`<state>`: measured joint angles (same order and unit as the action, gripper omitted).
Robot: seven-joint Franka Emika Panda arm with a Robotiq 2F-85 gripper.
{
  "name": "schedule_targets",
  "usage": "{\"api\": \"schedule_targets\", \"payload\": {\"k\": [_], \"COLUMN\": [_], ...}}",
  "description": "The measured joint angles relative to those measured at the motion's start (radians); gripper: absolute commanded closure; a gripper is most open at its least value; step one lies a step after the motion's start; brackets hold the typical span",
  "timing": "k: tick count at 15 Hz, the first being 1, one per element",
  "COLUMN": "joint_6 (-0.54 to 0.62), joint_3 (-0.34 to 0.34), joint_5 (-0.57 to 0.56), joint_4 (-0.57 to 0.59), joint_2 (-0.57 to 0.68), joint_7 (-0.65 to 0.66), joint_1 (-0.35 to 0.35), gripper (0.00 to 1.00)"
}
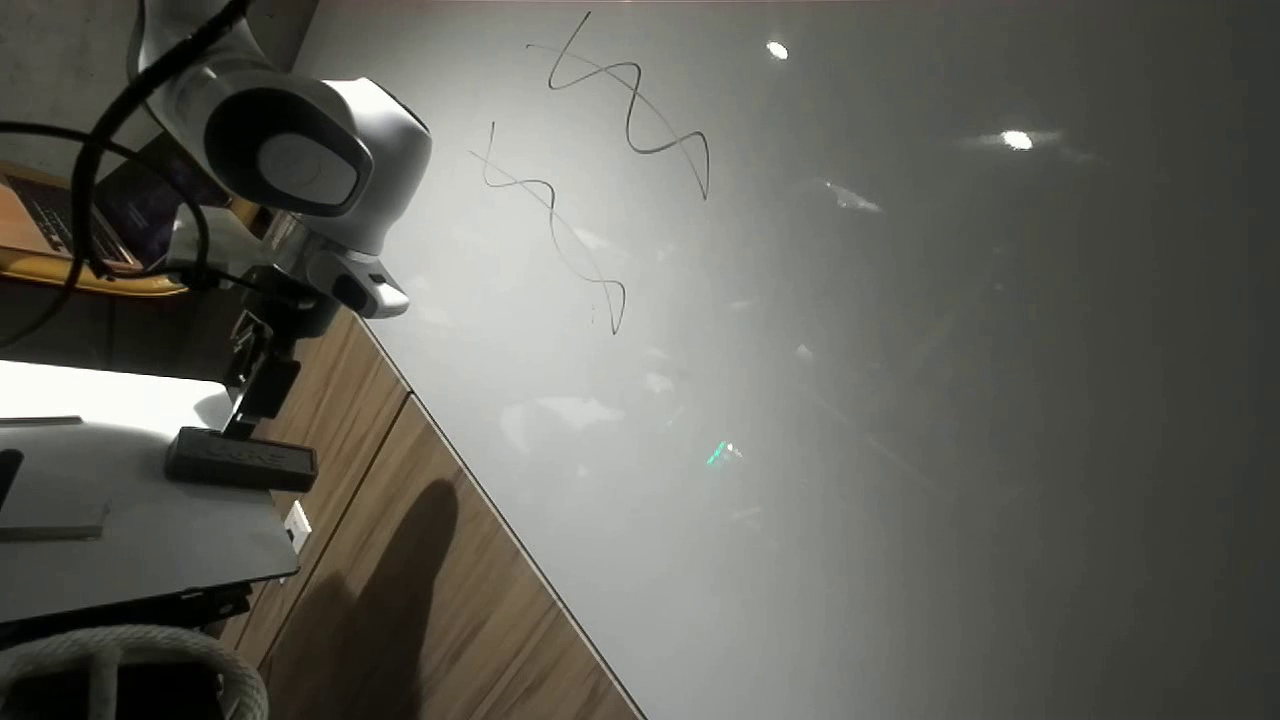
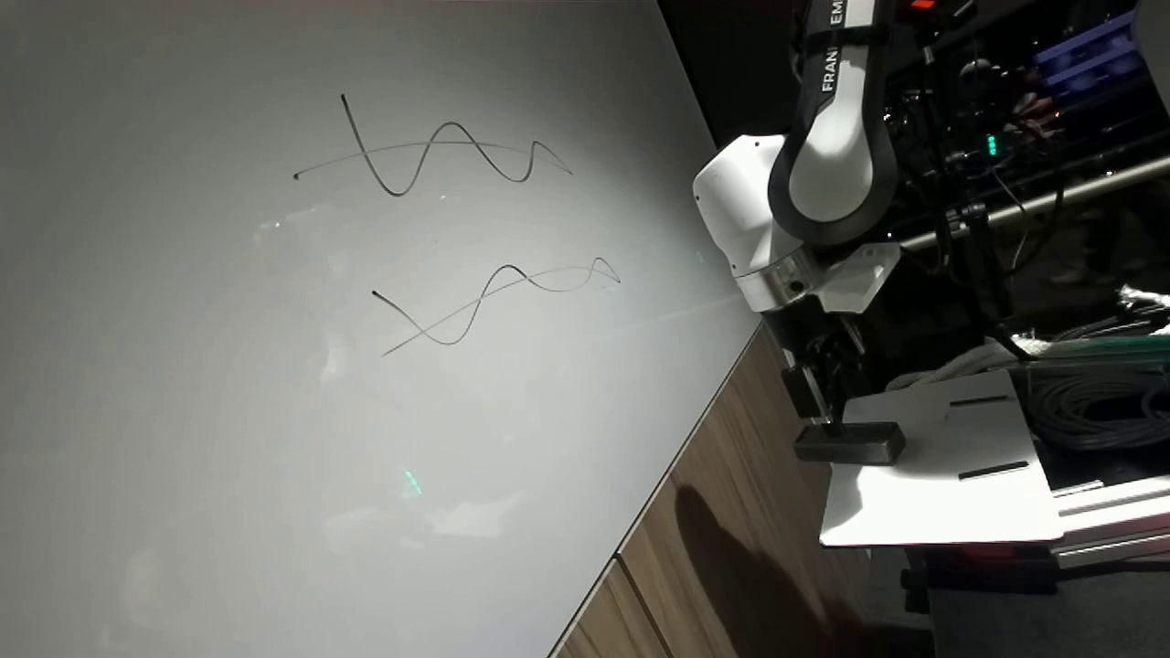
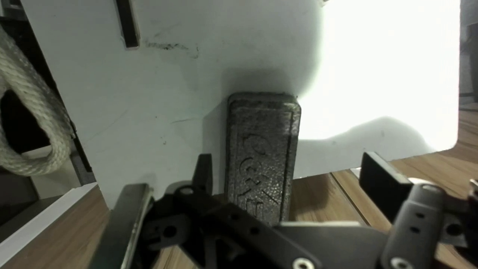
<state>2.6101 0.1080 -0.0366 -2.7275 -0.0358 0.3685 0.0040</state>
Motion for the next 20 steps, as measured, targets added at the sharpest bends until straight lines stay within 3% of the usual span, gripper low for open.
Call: {"api": "schedule_targets", "payload": {"k": [10,20], "joint_6": [0.019,0.022], "joint_3": [-0.049,-0.056], "joint_5": [-0.018,-0.018], "joint_4": [0.026,0.082], "joint_2": [0.061,0.153], "joint_7": [-0.055,-0.096], "joint_1": [0.0,0.005], "gripper": [0.0,0.0]}}
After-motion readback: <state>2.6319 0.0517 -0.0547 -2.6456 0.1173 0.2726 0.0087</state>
